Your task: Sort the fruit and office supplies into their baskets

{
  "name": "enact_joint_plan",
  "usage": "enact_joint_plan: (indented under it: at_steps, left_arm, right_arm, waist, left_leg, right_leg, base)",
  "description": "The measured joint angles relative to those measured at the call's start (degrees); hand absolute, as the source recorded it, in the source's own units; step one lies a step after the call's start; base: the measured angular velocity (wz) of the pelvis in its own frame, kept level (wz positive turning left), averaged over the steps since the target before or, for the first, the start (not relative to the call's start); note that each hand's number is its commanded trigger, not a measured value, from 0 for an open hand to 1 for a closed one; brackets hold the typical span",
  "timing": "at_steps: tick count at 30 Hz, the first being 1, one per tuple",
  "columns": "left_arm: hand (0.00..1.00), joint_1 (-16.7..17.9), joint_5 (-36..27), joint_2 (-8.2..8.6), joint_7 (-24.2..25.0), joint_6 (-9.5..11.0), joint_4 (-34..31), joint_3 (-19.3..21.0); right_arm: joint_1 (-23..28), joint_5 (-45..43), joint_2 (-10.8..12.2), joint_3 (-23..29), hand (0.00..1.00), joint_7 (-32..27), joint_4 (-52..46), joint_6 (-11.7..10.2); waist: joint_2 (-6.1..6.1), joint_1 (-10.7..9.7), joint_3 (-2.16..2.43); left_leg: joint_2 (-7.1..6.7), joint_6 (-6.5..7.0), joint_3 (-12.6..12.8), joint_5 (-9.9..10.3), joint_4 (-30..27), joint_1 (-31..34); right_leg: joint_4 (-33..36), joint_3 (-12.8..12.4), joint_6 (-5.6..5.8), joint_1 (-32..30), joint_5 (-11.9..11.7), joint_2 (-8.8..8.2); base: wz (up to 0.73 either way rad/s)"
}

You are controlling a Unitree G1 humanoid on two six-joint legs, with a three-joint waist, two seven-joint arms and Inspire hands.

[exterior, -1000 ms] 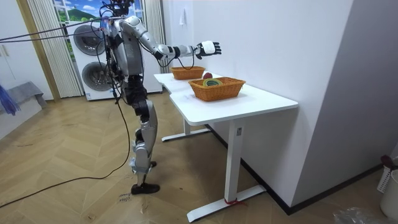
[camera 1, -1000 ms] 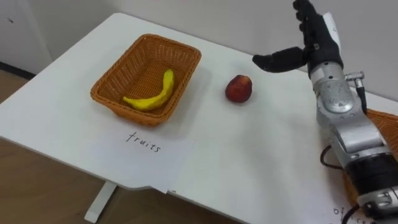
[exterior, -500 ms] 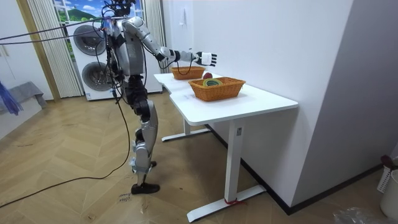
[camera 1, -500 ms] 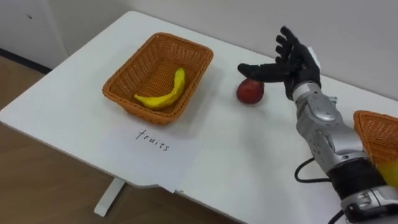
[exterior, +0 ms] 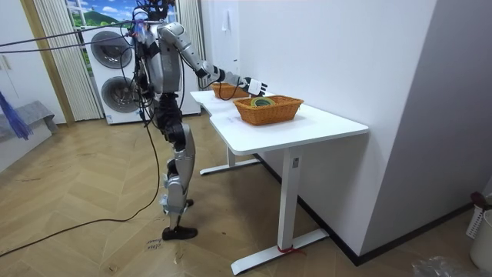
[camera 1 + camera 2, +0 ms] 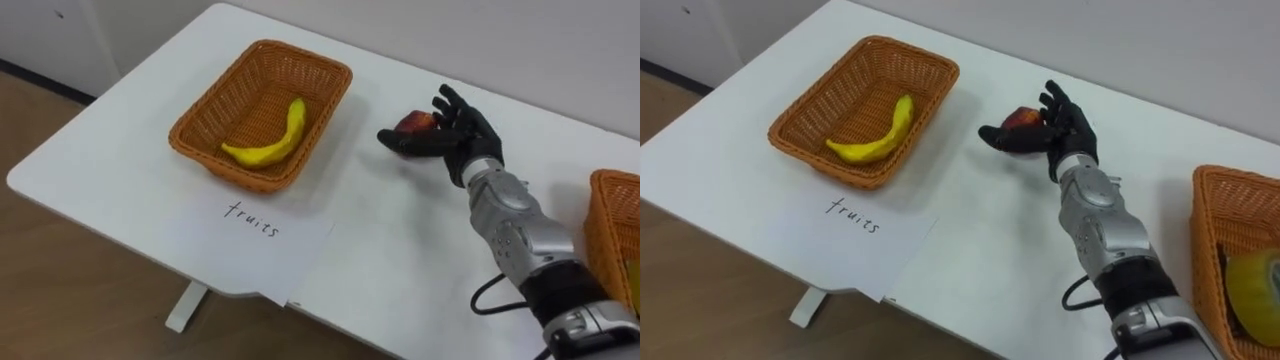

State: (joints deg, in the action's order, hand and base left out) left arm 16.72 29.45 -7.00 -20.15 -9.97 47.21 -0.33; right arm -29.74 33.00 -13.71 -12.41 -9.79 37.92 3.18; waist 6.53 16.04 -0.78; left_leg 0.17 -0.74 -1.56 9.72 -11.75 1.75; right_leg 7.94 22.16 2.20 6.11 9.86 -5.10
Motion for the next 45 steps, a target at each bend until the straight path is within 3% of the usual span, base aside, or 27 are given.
enact_joint_plan:
  at_steps: [13, 17, 32, 45]
  left_arm:
    - [0.0, 1.1, -0.1, 0.93, -1.0, 0.1, 0.1, 0.0]
    - [0.0, 1.0, -0.1, 0.86, -1.2, 0.1, 0.1, -0.1]
    - [0.0, 0.3, -0.2, 0.82, -2.0, 0.4, 1.5, -0.5]
    - [0.0, -0.2, -0.6, 0.82, -2.0, 0.6, 1.6, -0.6]
  right_arm:
    - [0.0, -4.9, 0.0, -2.0, 0.0, -0.6, 0.1, 0.0]
    - [-0.2, -9.0, 0.0, -2.1, 0.0, -0.8, 3.4, 0.0]
    - [-0.4, -11.2, -0.1, -2.0, 0.0, -2.2, 5.1, -0.1]
    - [-0.8, -11.3, -0.1, -2.0, 0.0, -2.1, 6.4, -1.9]
  waist:
    - [0.46, 0.1, -0.28]
    - [0.49, 0.2, -0.28]
    - [0.63, 0.2, -0.33]
    - [0.76, 0.1, -0.44]
  left_leg:
    - [-0.01, 0.06, 0.1, 0.0, 0.1, -0.3]
    - [0.03, 0.06, 0.1, 0.0, 0.1, -0.2]
    - [-0.04, 0.17, 0.0, -0.2, 0.0, 1.0]
    - [-0.05, 0.16, -0.3, -0.2, -0.1, 1.6]
  right_leg:
    - [0.0, 0.1, 0.0, 0.3, 0.0, -0.08]
    - [0.3, 0.1, 0.01, 0.1, 0.0, -0.11]
    - [0.8, 0.6, 0.01, -1.2, 0.0, -0.29]
    - [0.8, 0.7, 0.01, -1.7, 0.0, -0.27]
  base:
    - [0.0]
    - [0.0]
    - [0.0]
    - [0.0]
